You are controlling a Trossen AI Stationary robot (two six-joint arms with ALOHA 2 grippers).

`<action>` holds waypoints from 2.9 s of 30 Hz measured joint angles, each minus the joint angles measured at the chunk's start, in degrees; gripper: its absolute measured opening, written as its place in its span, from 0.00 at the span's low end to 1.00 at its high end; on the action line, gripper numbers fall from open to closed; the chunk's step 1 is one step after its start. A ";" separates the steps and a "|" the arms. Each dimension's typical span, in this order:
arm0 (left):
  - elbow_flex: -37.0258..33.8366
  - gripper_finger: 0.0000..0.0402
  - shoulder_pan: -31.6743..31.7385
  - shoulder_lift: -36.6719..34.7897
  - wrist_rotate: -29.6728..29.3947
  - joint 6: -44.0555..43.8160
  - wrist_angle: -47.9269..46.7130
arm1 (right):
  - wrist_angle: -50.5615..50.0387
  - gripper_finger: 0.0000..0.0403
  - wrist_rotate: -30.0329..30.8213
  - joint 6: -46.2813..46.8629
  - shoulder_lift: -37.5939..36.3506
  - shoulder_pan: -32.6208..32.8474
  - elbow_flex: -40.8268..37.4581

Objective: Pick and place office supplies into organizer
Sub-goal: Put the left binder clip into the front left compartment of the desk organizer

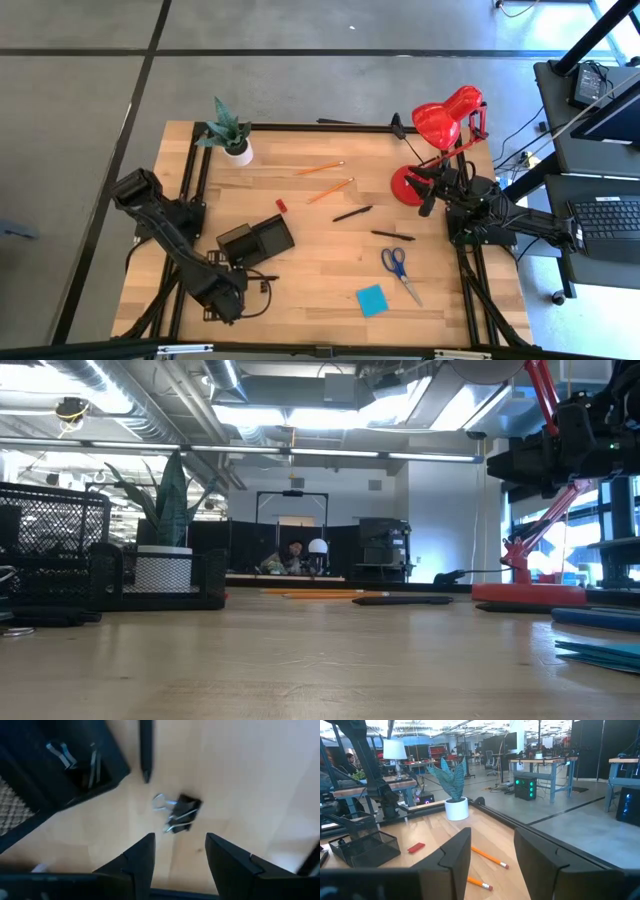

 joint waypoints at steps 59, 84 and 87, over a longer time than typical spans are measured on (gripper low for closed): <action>-6.12 0.27 -0.68 -0.07 -0.95 -3.95 9.44 | 0.01 0.38 0.01 1.23 0.00 -0.01 0.00; -6.21 0.29 -2.19 0.04 -3.40 -6.20 9.93 | -0.01 0.38 0.01 1.25 0.01 0.00 -0.01; -6.21 0.27 -2.19 0.04 -3.29 -6.78 10.00 | -0.02 0.38 0.02 1.25 0.01 -0.01 -0.02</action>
